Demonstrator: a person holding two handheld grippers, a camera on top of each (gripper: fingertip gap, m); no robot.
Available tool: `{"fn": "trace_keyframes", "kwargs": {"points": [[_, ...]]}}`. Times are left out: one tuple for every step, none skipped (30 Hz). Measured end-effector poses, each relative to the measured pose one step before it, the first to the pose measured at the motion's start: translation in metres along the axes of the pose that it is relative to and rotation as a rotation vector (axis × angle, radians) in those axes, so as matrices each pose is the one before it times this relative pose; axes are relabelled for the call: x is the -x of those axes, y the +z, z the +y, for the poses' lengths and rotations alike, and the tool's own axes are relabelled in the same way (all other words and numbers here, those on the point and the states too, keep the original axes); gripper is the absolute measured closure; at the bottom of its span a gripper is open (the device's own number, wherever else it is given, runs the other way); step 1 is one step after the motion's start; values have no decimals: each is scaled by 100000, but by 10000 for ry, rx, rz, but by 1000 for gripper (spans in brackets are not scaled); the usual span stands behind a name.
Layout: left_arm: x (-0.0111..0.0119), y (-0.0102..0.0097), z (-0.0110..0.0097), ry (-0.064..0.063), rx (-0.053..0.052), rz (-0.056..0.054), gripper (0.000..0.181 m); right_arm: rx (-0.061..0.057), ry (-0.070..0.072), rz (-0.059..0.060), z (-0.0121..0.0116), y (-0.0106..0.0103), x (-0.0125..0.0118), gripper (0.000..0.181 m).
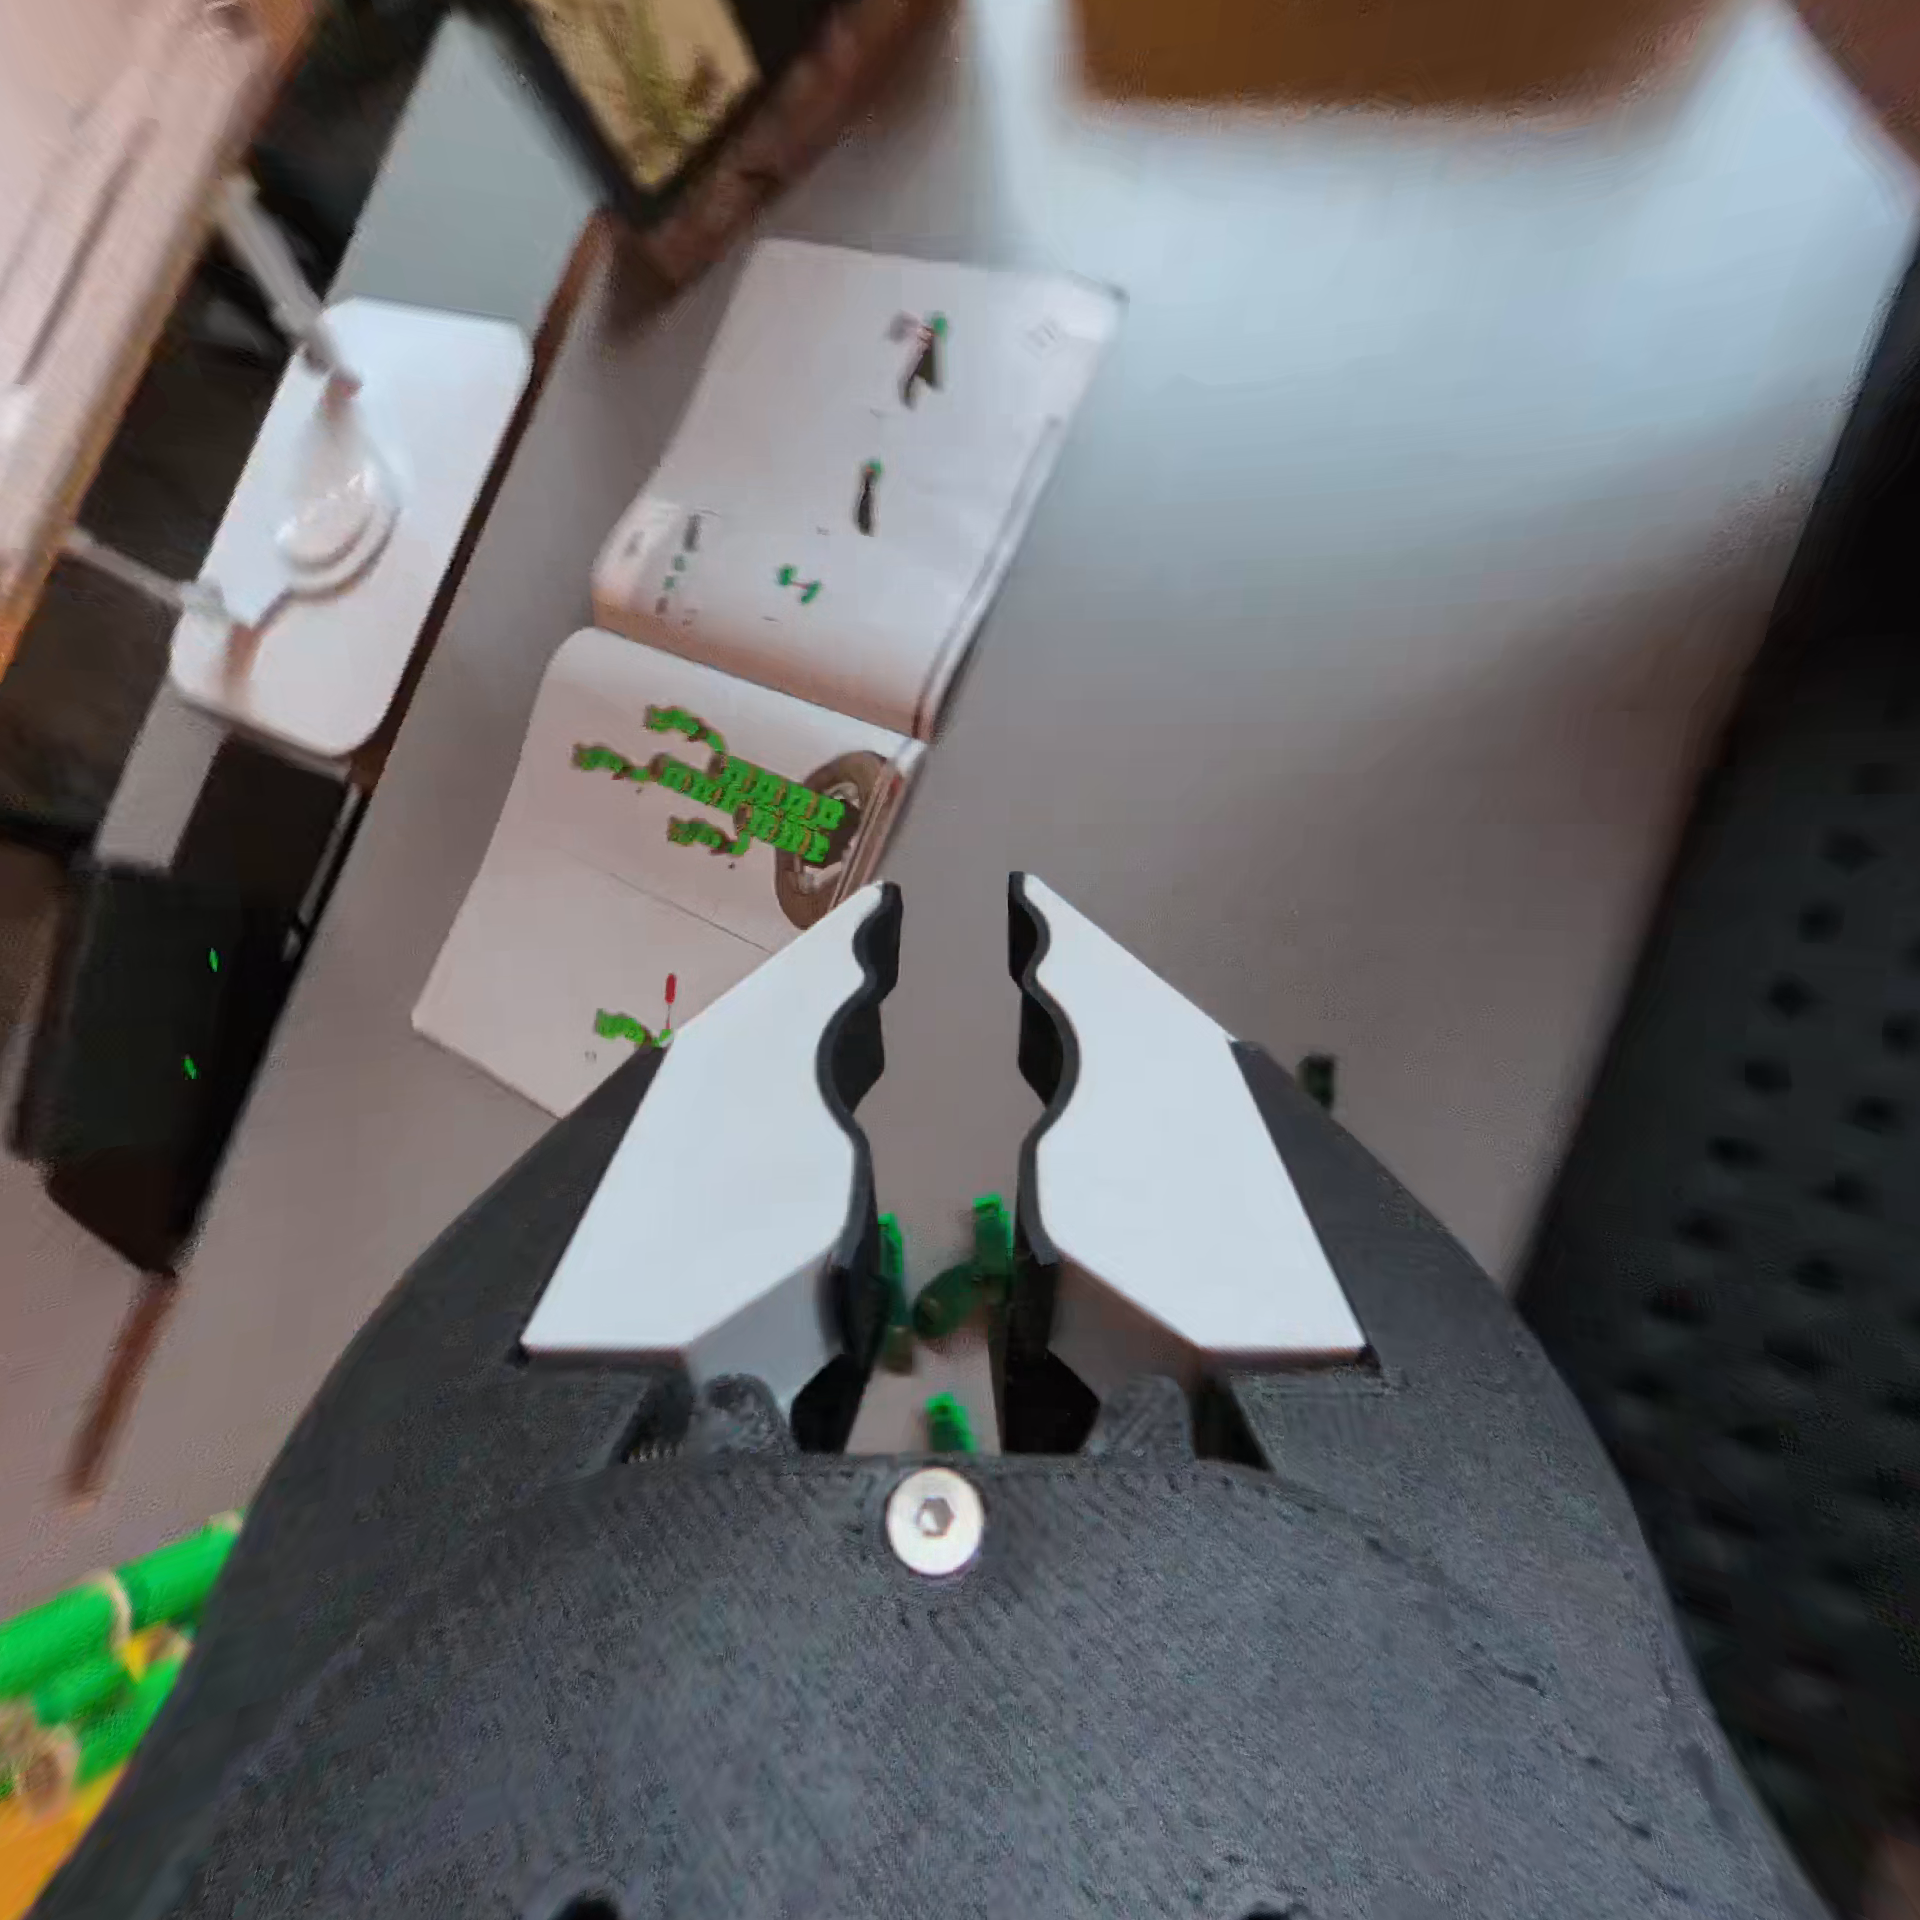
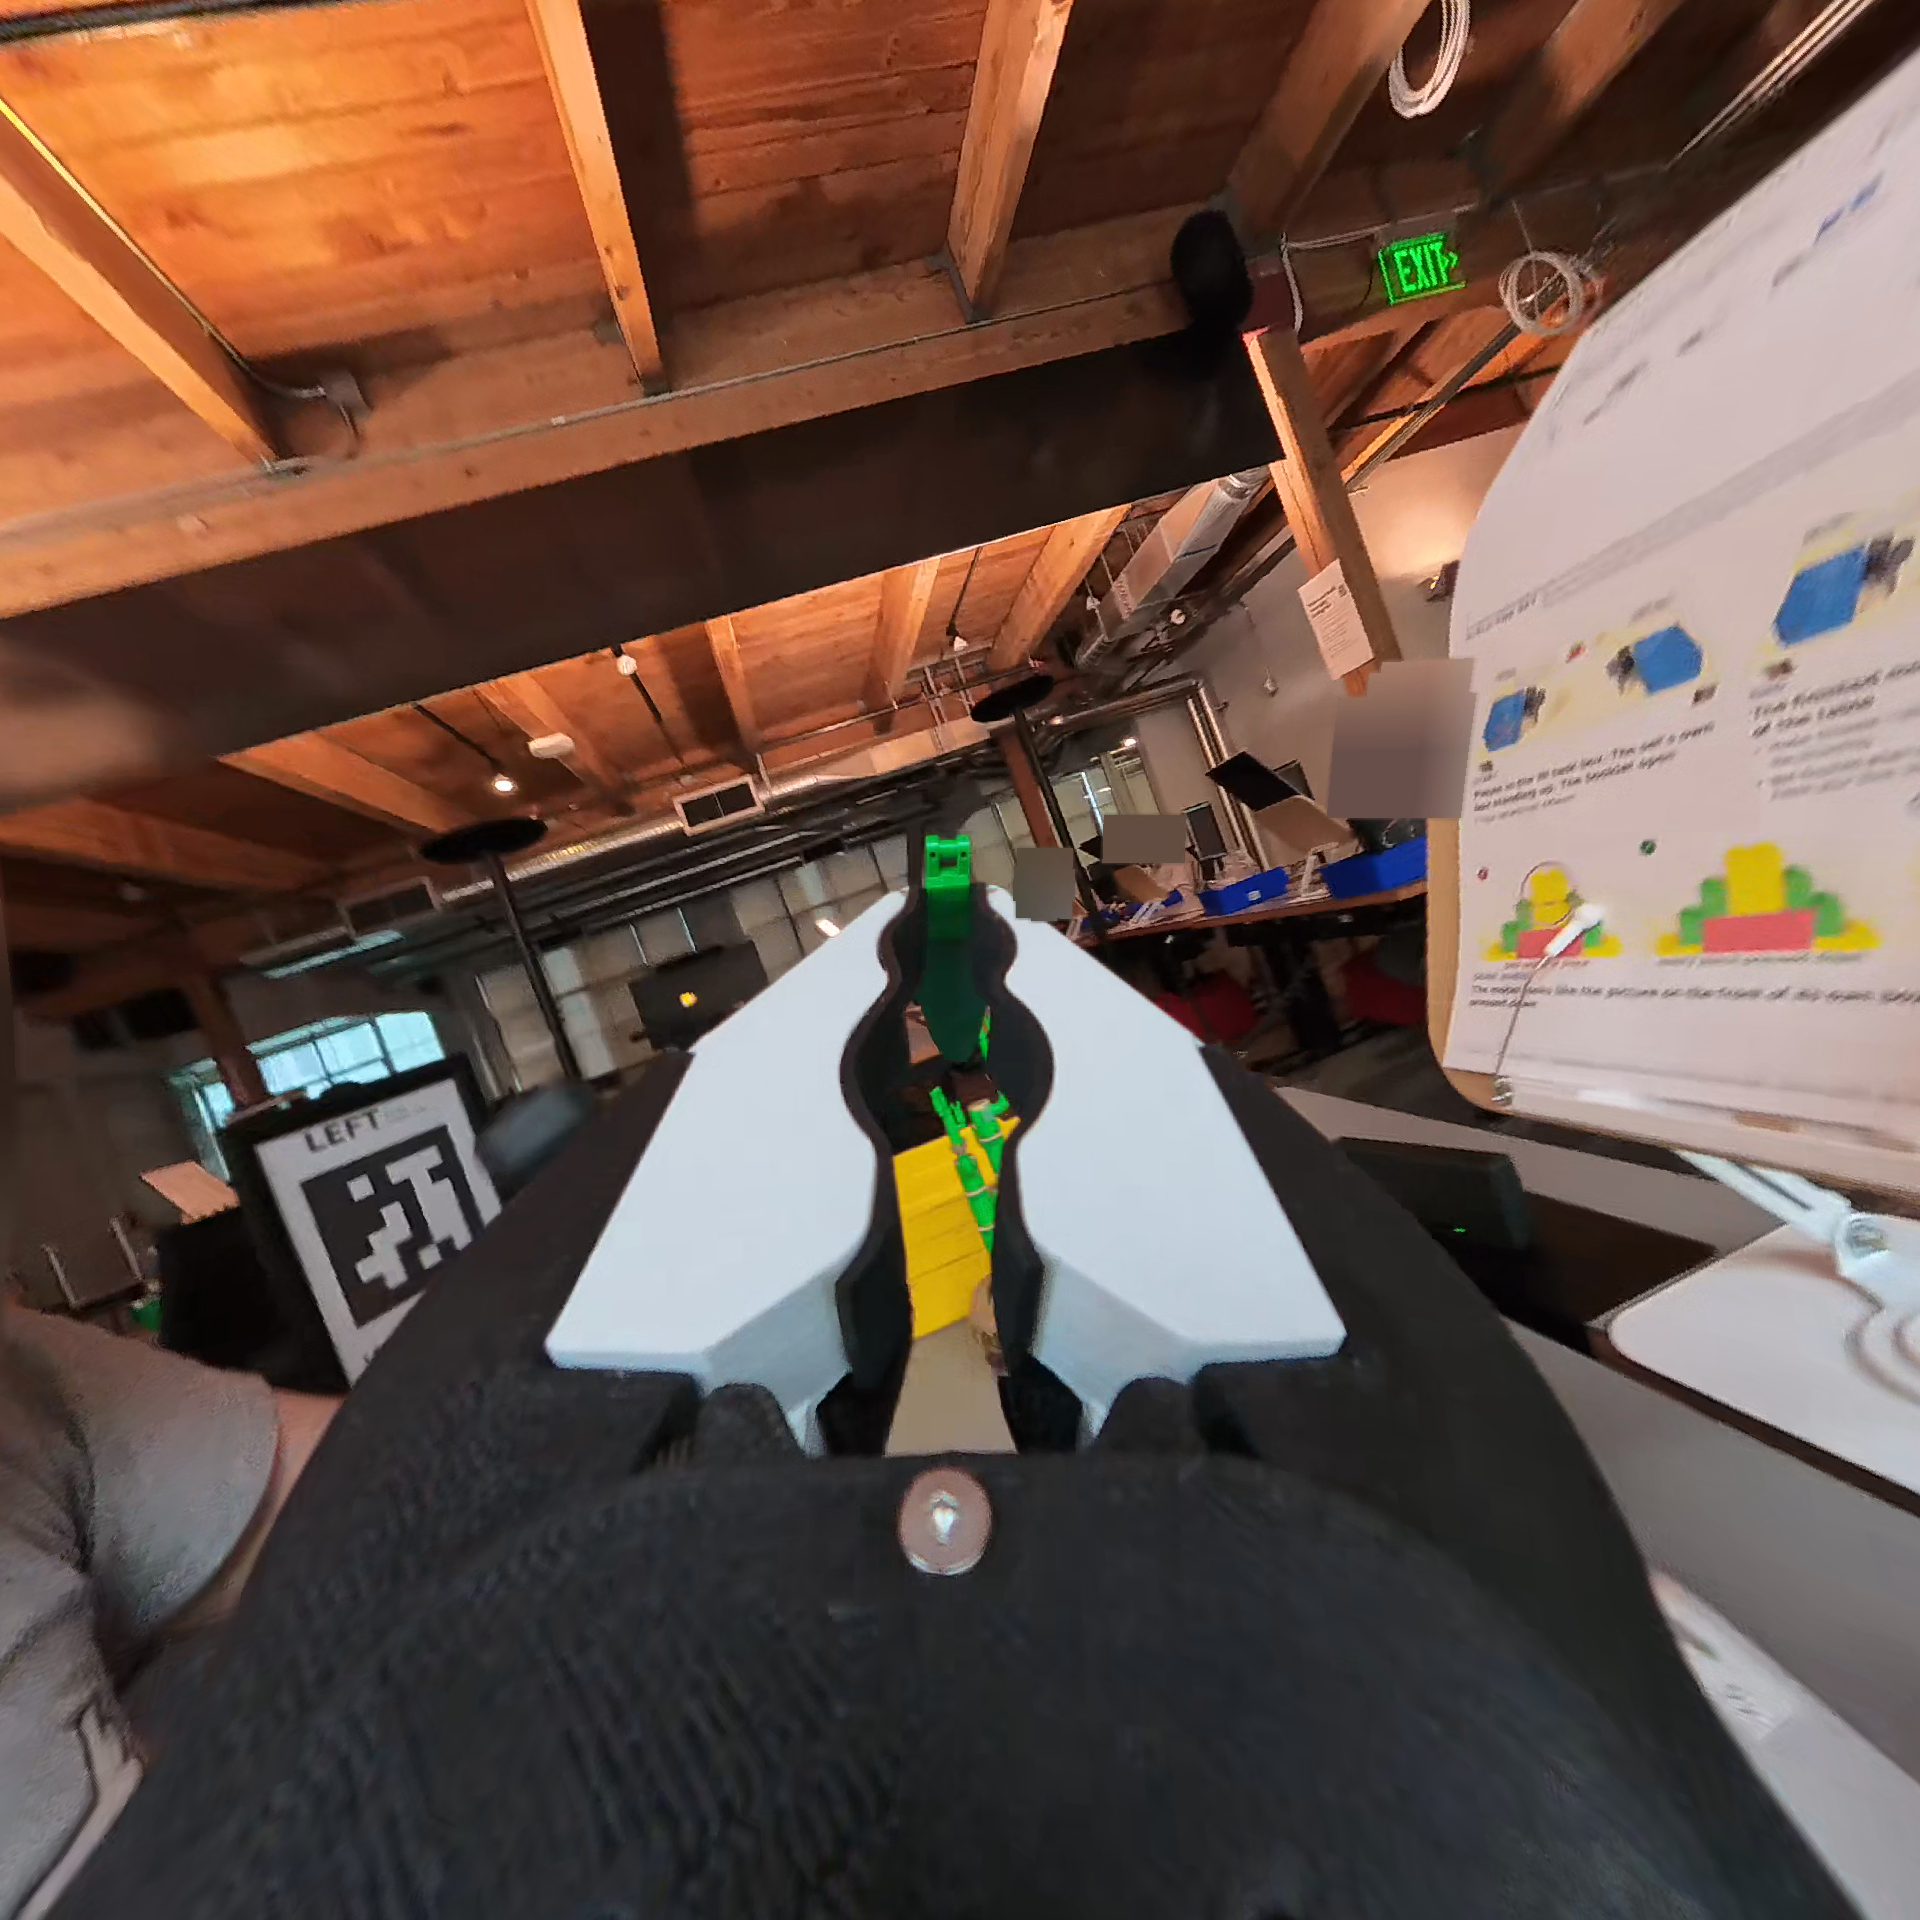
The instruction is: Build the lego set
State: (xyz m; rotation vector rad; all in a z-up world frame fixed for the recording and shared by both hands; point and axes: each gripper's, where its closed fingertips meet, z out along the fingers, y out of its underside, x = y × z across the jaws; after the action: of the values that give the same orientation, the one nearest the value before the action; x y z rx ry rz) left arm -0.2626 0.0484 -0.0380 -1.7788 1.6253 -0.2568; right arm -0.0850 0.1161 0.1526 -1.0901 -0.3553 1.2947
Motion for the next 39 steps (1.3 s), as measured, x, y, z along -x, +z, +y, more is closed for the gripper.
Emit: {"fn": "trace_keyframes", "kwargs": {"points": [[-1159,1326,1422,1342,413,304,145,80,-214,-21,-624,-443,348,176],[-876,1314,1255,1356,422,219,143,54,-181,8,-604,-460,305,176],[-173,1210,700,1197,191,-158,141,12,-173,36,-611,-469,271,176],[-289,963,318,1015,108,14,139,-38,-162,18,-633,-491,294,176],[-1026,760,97,875,131,642,143,-85,-132,9,-656,-494,286,176],[-591,595,-214,687,102,529,135,-117,-103,32,-669,-515,219,176],[-337,419,-330,761,64,430,131,-176,-79,58,-709,-516,145,176],[-145,319,-199,928,136,298,133,-234,-51,63,-719,-483,99,176],[-64,273,-134,923,205,226,139,-206,-38,11,-611,-406,142,176],[-163,276,-231,855,204,277,142,-109,-41,-13,-417,-293,140,176],[-165,208,-329,866,157,240,146,-3,-59,40,-212,-200,49,176],[-190,141,-341,846,71,238,153,53,-81,71,-57,-138,-34,176],[-216,152,-129,807,139,229,155,57,-74,47,12,-61,-8,176],[-199,131,70,720,213,183,155,56,-14,20,63,3,-15,176],[-241,21,30,502,152,220,154,36,34,-56,74,44,72,176],[-201,-92,19,344,97,200,152,8,74,-120,58,82,145,176],[5,-159,73,328,67,58,152,6,98,-113,70,107,108,176],[107,-149,85,276,36,-20,153,4,94,-74,74,107,36,176],[59,-109,-85,192,-53,-5,153,-5,48,-46,74,106,-17,176],[-155,-26,-217,132,-93,114,153,33,18,-13,158,119,-76,176],[-260,86,-102,128,2,164,153,68,19,38,240,114,-158,176],[-138,177,10,189,54,74,153,58,35,27,251,107,-174,176],[-174,197,48,192,32,98,153,28,71,-13,214,97,-120,176],[-196,228,131,169,80,136,154,10,108,-39,169,97,-87,176],[-59,229,144,204,94,51,156,-4,122,-44,124,63,-60,176],[98,181,14,243,49,-55,156,-32,91,-44,50,40,-26,176],[-27,163,-89,222,16,45,156,-28,52,-42,13,25,18,176],[-150,180,-109,131,25,158,158,-5,5,-23,1,2,24,176],[-125,150,-178,40,-43,154,158,9,-28,9,11,2,-17,176],[-108,137,-101,3,-50,144,158,19,-24,29,24,-1,-51,176],[-4,119,86,5,24,88,158,10,4,3,27,8,-28,176],[1,89,132,-3,13,85,160,-19,32,-40,2,26,28,176],[27,57,84,-37,-6,80,162,-12,49,-38,22,44,26,176],[44,40,7,-39,-29,73,162,10,36,-25,57,53,-2,176],[30,58,-53,-7,-33,67,163,32,23,-20,91,57,-10,176],[31,83,-61,25,-13,30,163,40,12,-5,93,65,-21,176],[-6,118,-62,33,-9,32,164,35,2,-9,94,56,-6,176],[4,140,-20,35,28,3,165,25,6,-15,62,40,-5,176],[-77,119,-11,51,29,34,168,20,15,-7,51,28,-28,176]]}}
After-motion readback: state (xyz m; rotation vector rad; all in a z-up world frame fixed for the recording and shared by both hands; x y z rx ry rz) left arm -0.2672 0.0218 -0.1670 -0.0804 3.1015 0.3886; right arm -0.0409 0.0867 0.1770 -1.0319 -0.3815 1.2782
